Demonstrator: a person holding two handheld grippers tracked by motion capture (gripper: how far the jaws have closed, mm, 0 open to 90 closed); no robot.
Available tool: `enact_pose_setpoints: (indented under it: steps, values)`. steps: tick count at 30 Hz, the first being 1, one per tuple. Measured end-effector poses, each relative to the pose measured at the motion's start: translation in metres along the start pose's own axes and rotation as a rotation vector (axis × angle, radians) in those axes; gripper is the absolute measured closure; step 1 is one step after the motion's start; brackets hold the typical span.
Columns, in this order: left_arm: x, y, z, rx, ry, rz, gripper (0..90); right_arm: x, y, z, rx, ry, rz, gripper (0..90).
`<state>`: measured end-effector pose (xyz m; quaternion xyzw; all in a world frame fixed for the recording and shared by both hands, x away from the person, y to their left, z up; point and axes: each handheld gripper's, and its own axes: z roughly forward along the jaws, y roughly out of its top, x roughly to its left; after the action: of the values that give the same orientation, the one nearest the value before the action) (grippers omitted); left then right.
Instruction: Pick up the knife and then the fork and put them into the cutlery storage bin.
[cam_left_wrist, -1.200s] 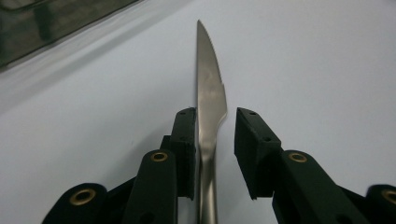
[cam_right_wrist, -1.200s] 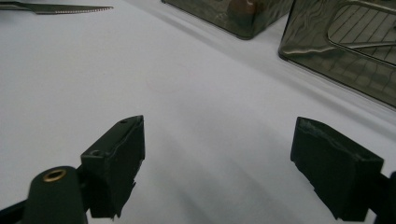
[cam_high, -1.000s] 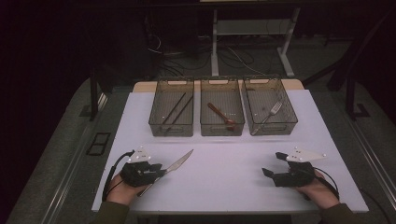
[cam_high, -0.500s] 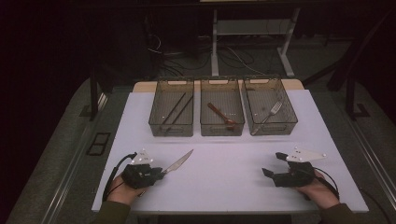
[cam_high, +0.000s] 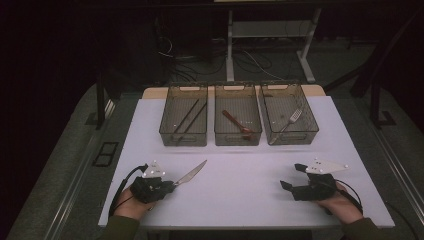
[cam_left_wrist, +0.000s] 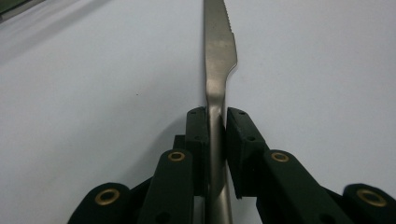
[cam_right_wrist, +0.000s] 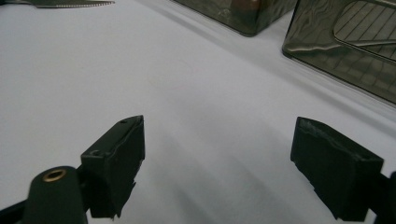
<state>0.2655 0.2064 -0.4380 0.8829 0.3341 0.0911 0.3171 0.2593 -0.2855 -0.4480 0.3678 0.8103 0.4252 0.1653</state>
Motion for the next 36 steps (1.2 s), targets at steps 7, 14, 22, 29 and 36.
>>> enact_pose_setpoints:
  steps: [7,14,22,29,36]
  values:
    - [0.002,0.001,0.0,-0.004,-0.01,-0.021,79.3,0.0,0.0,0.0,-0.002,0.004,-0.002,17.0]
    - [0.0,0.006,0.0,-0.037,-0.011,-0.027,79.2,-0.001,0.0,-0.001,-0.003,0.001,0.001,17.0]
    - [-0.007,0.015,-0.007,-0.136,-0.041,-0.029,79.2,0.0,0.0,0.0,-0.001,0.005,-0.003,17.0]
    - [-0.017,0.032,-0.007,-0.198,-0.08,0.004,79.2,0.0,0.002,-0.001,-0.01,0.002,0.001,17.0]
    - [-0.025,0.055,-0.002,-0.25,-0.119,0.031,79.1,0.002,0.012,-0.005,-0.038,0.033,0.013,16.5]
